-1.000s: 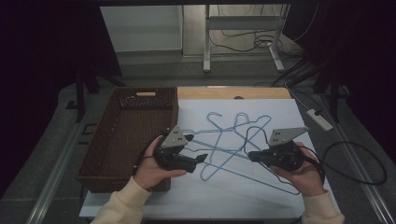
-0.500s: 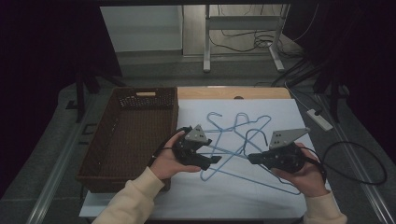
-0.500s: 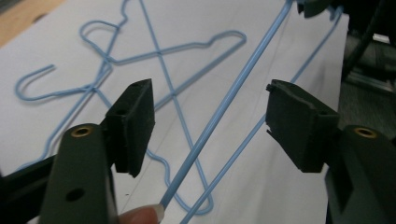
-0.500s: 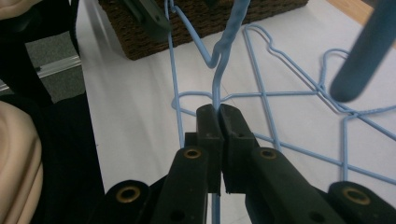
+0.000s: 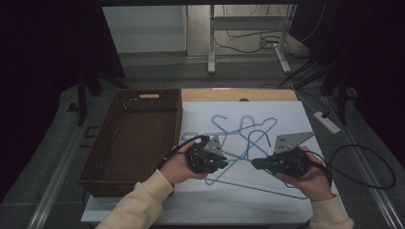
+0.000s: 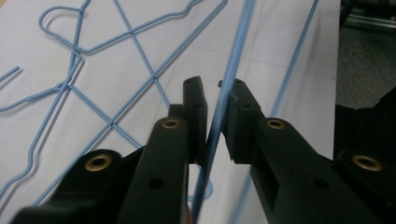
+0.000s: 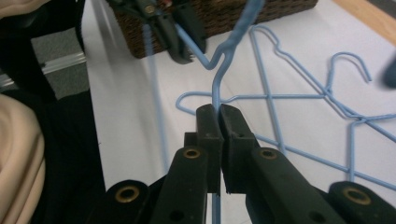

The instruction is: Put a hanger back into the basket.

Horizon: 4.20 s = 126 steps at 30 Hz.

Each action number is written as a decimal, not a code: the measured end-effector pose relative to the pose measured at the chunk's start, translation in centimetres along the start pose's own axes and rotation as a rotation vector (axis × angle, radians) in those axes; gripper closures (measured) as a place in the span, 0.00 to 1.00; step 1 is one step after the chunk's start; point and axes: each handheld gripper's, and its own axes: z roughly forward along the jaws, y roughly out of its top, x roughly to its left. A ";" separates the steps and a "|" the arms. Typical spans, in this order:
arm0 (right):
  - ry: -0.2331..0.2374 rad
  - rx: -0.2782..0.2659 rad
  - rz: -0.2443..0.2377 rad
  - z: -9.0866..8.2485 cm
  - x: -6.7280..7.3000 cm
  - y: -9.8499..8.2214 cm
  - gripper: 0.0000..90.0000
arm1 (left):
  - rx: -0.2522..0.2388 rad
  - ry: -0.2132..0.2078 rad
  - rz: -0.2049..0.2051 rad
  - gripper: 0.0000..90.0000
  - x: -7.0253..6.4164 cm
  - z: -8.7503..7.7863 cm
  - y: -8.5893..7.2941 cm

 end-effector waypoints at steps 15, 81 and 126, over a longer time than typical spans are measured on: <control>-0.131 -0.197 0.037 -1.4 -0.3 0.1 0.73 | -0.088 0.048 -0.051 0.96 -0.3 -2.3 0.0; -0.317 -0.155 0.287 2.1 -2.5 -7.4 0.31 | -0.287 0.429 -0.500 0.96 7.6 -16.8 -14.7; -0.312 -0.139 0.301 2.4 -2.8 -7.9 0.30 | -0.139 0.521 -0.617 0.96 11.3 -16.2 -21.2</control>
